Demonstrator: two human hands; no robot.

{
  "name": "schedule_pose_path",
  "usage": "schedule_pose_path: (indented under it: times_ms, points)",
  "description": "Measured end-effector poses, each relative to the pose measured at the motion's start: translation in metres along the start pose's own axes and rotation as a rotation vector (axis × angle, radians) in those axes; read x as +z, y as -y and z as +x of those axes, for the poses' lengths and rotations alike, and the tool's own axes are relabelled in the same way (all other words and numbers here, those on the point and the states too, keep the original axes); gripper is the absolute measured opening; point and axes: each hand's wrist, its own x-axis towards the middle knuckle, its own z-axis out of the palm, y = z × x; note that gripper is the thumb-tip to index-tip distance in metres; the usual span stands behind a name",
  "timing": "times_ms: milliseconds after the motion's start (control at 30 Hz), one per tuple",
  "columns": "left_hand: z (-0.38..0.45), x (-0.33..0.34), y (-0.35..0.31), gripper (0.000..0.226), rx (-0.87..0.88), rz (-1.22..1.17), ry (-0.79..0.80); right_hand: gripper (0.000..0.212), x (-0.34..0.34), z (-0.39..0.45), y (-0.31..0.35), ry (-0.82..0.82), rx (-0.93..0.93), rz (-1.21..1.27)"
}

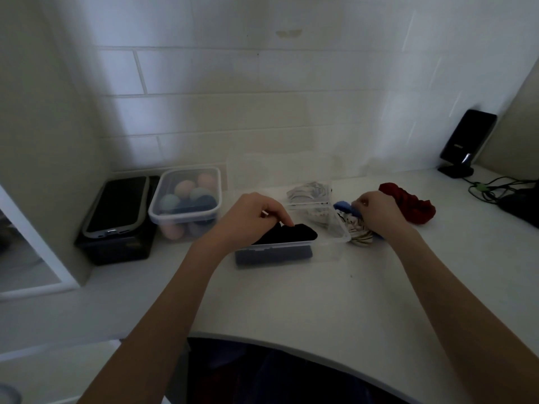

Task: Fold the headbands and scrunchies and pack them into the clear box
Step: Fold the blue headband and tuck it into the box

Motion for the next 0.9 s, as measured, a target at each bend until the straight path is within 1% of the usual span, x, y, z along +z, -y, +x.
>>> schedule_pose_path:
  times_ms: [67,167,233,300,333,400,433,500,600,633,667,733,767,833,900]
  points:
    - [0.000,0.000,0.000,0.038,0.001,0.004,-0.002,0.035,0.000,0.001,-0.002,0.016,0.026,0.007]
    - [0.000,0.000,-0.002,0.037,0.004,0.000,0.002,0.042,0.003,0.006,-0.006,0.098,0.058,-0.128]
    - [0.001,0.000,-0.004,0.037,0.005,-0.008,0.002,0.043,0.004,0.007,-0.007,0.116,0.100,-0.141]
    - [0.002,0.001,-0.005,0.037,0.010,-0.012,0.004,0.038,0.004,0.008,-0.009,0.107,0.115,-0.046]
    - [0.002,0.002,-0.005,0.038,0.013,-0.013,0.004,0.034,0.003,0.005,-0.009,0.072,0.103,0.025]
    - [0.003,0.004,-0.006,0.038,0.018,-0.018,0.001,0.025,0.001,-0.001,-0.009,-0.052,0.069,0.188]
    - [0.004,0.005,-0.005,0.038,0.017,-0.025,-0.003,0.024,-0.003,-0.005,-0.006,-0.116,0.036,0.286]
    - [0.006,0.008,-0.005,0.037,0.020,-0.037,-0.021,0.028,-0.015,-0.019,0.004,-0.217,-0.064,0.487]
    - [0.011,0.014,-0.008,0.025,0.018,-0.096,-0.068,0.035,-0.036,-0.038,0.024,-0.306,-0.168,0.706]
    - [0.012,0.017,-0.011,0.024,0.004,-0.139,-0.086,0.037,-0.043,-0.044,0.031,-0.300,-0.196,0.776]
    - [0.015,0.019,-0.015,0.030,-0.023,-0.191,-0.095,0.038,-0.048,-0.048,0.037,-0.273,-0.218,0.847]
    - [0.020,0.023,-0.027,0.047,-0.078,-0.280,-0.074,0.038,-0.053,-0.055,0.049,-0.170,-0.237,0.995]
    - [0.022,0.025,-0.034,0.048,-0.099,-0.326,-0.047,0.038,-0.053,-0.058,0.054,-0.126,-0.242,1.046]
    - [0.025,0.031,-0.043,0.034,-0.111,-0.455,0.011,0.038,-0.048,-0.062,0.062,-0.094,-0.250,1.069]
    - [0.026,0.035,-0.047,0.023,-0.115,-0.583,-0.004,0.039,-0.043,-0.064,0.067,-0.097,-0.244,1.085]
